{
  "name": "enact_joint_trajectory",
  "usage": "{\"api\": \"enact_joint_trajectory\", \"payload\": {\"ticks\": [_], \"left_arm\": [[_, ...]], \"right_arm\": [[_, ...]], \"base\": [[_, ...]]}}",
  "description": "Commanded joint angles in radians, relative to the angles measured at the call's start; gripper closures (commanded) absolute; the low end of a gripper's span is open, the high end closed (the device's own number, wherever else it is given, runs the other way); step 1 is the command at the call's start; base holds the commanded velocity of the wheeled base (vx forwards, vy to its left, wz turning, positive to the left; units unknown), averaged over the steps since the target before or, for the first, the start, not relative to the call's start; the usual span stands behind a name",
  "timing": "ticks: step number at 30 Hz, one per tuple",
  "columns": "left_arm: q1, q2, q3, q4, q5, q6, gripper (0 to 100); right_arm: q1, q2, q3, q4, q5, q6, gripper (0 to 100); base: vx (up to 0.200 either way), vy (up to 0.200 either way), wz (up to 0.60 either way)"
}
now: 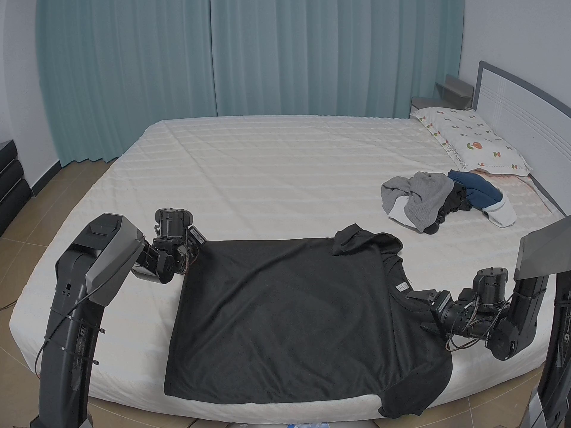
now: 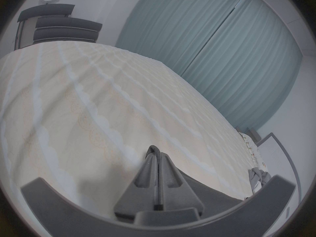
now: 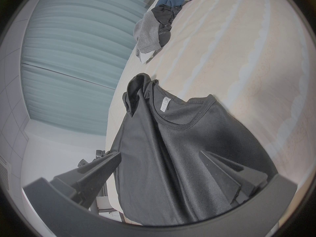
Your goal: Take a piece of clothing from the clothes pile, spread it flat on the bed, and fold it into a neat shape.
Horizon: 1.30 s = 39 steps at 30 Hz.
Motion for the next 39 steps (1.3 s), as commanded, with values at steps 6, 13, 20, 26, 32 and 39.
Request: {"api": "enact_joint_trajectory", "payload": {"ticks": [6, 13, 20, 26, 32, 39], "left_arm": [[0.034, -0.001, -0.006, -0.010, 0.002, 0.023, 100], [0.047, 0.000, -0.013, -0.014, 0.002, 0.036, 100], [0.049, 0.006, -0.018, -0.005, -0.001, 0.036, 100], [0.047, -0.005, 0.005, -0.002, -0.004, 0.023, 0], [0.050, -0.081, 0.112, -0.016, -0.015, -0.049, 0], [0.073, -0.181, 0.217, -0.034, -0.089, -0.159, 0]], "right_arm": [[0.000, 0.006, 0.000, -0.002, -0.001, -0.001, 0], [0.000, 0.006, 0.000, -0.002, -0.001, -0.001, 0], [0.000, 0.006, -0.002, -0.002, -0.001, -0.001, 0], [-0.004, 0.003, -0.008, -0.002, -0.001, 0.002, 0], [-0.001, -0.038, -0.052, 0.004, -0.025, 0.007, 0], [0.028, -0.007, -0.206, 0.096, -0.116, -0.001, 0]], "base": [[0.000, 0.000, 0.00], [0.000, 0.000, 0.00], [0.000, 0.000, 0.00], [0.000, 0.000, 0.00], [0.000, 0.000, 0.00], [0.000, 0.000, 0.00]]}}
